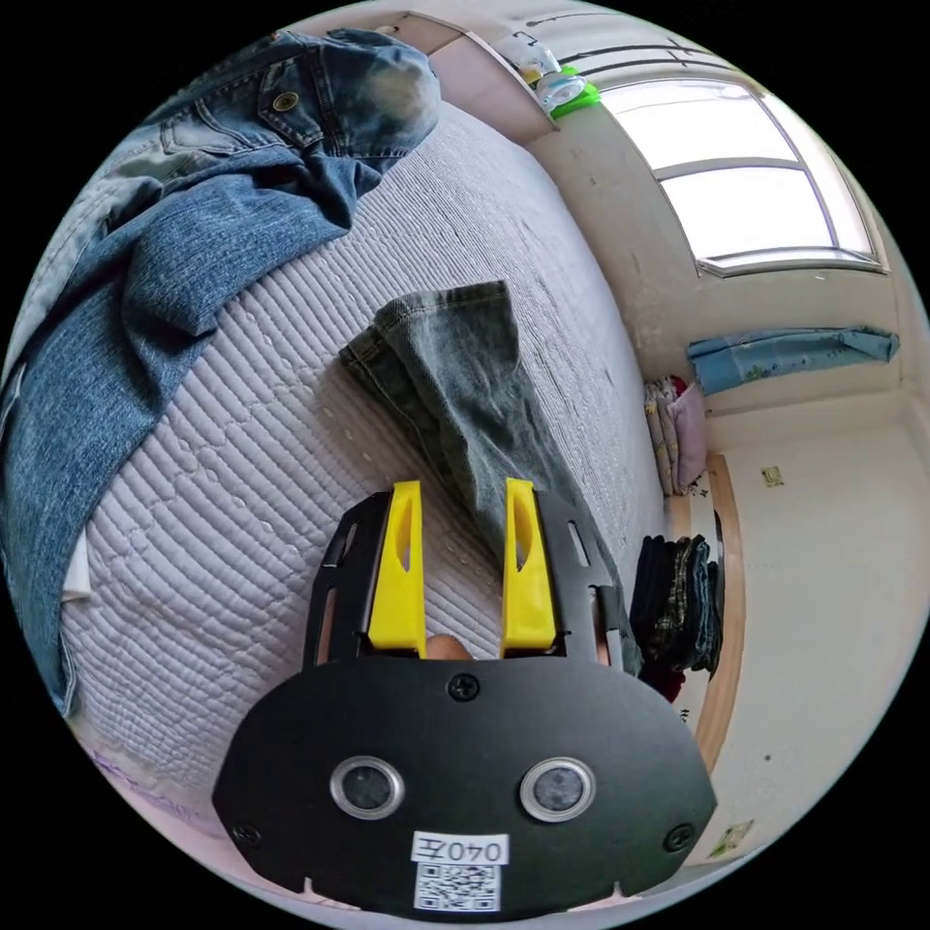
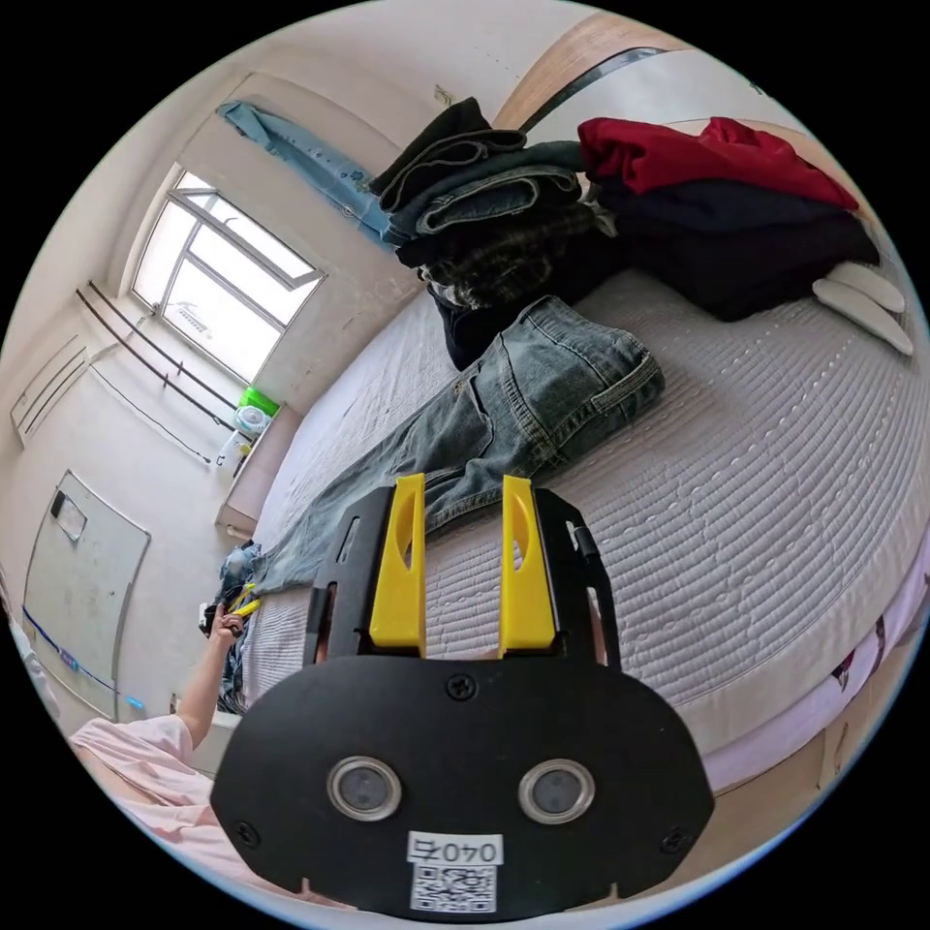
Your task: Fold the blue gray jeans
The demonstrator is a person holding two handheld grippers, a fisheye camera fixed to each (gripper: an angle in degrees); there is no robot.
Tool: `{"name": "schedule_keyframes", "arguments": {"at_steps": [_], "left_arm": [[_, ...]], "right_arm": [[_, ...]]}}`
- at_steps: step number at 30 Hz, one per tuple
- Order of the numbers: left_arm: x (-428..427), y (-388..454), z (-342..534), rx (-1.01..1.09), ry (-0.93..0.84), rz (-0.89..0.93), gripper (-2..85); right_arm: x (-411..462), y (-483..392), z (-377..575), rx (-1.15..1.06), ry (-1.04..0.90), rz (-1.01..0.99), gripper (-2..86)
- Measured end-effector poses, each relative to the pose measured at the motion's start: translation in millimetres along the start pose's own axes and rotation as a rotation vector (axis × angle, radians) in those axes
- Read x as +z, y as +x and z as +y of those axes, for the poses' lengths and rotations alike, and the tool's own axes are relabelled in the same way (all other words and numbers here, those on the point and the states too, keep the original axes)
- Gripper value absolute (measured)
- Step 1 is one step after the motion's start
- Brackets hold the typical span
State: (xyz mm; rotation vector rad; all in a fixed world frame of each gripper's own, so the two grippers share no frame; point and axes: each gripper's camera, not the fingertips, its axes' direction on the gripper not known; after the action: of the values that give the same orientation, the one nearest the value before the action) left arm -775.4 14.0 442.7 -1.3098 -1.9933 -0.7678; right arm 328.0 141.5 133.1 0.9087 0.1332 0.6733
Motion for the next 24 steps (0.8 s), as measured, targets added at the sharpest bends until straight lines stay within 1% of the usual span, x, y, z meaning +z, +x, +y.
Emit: {"name": "schedule_keyframes", "arguments": {"at_steps": [3, 5, 7, 9, 11, 17, 19, 22, 24], "left_arm": [[-13.1, 2.2, -8.0, -0.022, 0.025, 0.064, 7.6], [-19.7, 5.6, -11.6, -0.019, 0.042, 0.075, 7.0], [-20.4, 9.8, -15.1, -0.008, 0.019, 0.039, 5.8], [-25.2, 12.8, -15.4, -0.005, 0.017, -0.048, 1.9], [-31.0, 14.7, -14.5, 0.02, 0.013, -0.062, -0.2], [-55.7, 17.5, -7.9, 0.019, 0.01, -0.044, -1.3], [-63.8, 20.5, -4.2, 0.021, 0.007, -0.046, -1.4], [-78.2, 29.3, 4.7, 0.052, 0.01, -0.063, -1.3], [-93.2, 34.7, 11.6, 0.056, 0.012, -0.04, -1.2]], "right_arm": [[-3.5, 17.1, -6.0, 0.023, -0.008, -0.007, 11.6], [-5.4, 34.2, -11.0, 0.066, -0.003, -0.018, 12.5], [-6.0, 51.5, -14.8, 0.131, 0.001, -0.045, 15.0], [-5.8, 72.2, -17.5, 0.229, -0.001, -0.082, 17.2], [-7.2, 94.4, -18.0, 0.314, 0.012, -0.13, 17.8], [10.3, 130.8, -31.0, 0.462, 0.046, -0.259, 16.5], [19.6, 136.8, -36.1, 0.489, 0.049, -0.264, 15.6], [28.8, 140.8, -44.5, 0.515, 0.06, -0.28, 12.7], [31.7, 139.9, -51.0, 0.503, 0.042, -0.281, 7.9]]}}
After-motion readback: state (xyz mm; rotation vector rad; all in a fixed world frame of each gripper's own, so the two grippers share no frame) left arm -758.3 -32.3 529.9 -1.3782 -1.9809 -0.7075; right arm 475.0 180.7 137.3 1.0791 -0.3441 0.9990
